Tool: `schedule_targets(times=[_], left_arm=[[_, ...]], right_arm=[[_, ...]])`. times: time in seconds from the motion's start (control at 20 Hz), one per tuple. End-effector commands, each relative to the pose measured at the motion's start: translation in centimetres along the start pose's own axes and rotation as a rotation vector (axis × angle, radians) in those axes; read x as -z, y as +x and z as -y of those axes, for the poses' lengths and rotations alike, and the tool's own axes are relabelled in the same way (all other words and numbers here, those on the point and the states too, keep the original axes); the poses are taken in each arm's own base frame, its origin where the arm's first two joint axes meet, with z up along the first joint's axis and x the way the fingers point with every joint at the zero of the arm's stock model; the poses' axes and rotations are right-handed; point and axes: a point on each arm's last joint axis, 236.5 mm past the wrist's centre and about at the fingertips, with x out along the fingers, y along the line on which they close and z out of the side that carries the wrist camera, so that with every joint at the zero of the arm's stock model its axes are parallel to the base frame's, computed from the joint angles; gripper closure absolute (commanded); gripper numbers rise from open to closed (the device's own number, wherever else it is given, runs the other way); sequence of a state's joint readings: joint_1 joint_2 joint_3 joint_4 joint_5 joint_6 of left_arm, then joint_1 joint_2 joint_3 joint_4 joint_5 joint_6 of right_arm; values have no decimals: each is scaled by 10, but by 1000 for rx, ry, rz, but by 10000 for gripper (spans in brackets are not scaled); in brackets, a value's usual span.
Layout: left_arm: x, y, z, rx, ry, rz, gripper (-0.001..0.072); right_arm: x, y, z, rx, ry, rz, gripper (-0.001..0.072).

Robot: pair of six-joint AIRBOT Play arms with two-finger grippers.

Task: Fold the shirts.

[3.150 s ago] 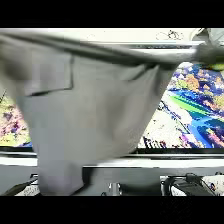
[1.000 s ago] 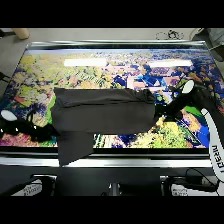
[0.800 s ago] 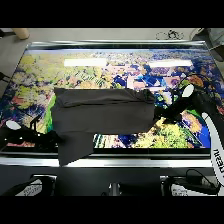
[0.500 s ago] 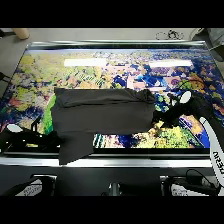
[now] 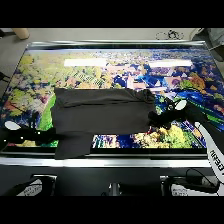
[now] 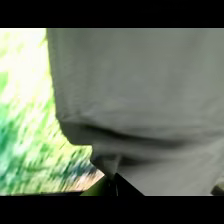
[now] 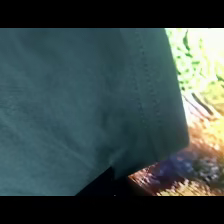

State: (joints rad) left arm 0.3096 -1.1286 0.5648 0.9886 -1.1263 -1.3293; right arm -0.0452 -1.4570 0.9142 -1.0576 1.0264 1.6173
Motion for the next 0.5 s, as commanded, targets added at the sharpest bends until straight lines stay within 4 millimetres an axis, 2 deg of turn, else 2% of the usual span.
schedule_targets(times=[0.0,0.1,0.2,0.3,0.35,0.4,0.45], left_arm=[[-31,-31,22,17,106,111,676],[-64,-71,51,38,180,237,677],[-97,-117,87,85,234,369,678],[-124,-180,137,153,317,528,678],[-136,-230,170,185,385,649,678],[-139,-285,203,202,464,781,679],[-132,-353,240,208,567,939,678]], right_arm=[[-15,-21,-17,-23,-102,55,695],[-43,-68,-44,-37,-194,185,695],[-71,-118,-83,-102,-233,329,696],[-91,-183,-132,-183,-348,478,695],[-100,-231,-156,-193,-431,592,695],[-104,-288,-176,-181,-502,728,695],[-101,-347,-191,-150,-566,868,695]])
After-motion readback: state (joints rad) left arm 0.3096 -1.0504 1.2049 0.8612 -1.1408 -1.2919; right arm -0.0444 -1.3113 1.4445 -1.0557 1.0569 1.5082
